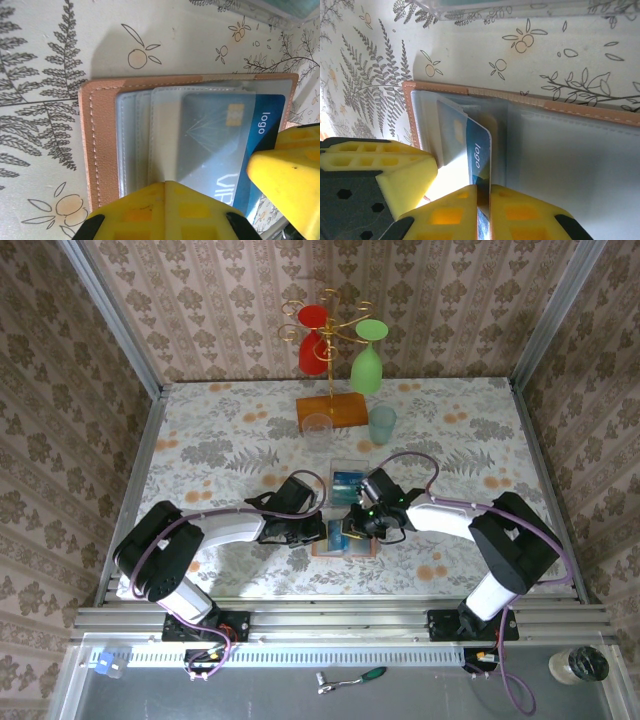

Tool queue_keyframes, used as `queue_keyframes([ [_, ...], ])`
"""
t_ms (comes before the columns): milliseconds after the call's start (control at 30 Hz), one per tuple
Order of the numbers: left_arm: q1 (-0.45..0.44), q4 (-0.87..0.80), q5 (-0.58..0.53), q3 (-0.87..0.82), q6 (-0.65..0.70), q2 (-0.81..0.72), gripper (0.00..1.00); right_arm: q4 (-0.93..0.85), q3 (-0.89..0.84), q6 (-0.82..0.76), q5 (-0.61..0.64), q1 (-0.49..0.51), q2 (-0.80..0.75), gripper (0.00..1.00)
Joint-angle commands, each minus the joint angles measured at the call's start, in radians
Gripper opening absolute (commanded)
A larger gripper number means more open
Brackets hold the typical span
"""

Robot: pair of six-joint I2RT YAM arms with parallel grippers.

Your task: Take the credit cards out of the card holder

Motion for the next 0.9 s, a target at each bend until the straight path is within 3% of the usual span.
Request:
queue_keyframes([
  [0, -0.005, -0.024, -0.013, -0.005, 0.015, 0.011, 0.02, -0.052, -0.021, -0.018, 0.033, -0.012, -0.022, 0.12],
  [400, -0.005, -0.034, -0.016, -0.011, 0.014, 0.007, 0.02, -0.093, -0.019, -0.042, 0.04, -0.024, -0.047, 0.1],
  [867, -0.005, -0.034, -0.02, -0.027, 0.01, -0.023, 0.02, -0.271, 0.063, -0.16, 0.079, -0.039, -0.134, 0.07],
])
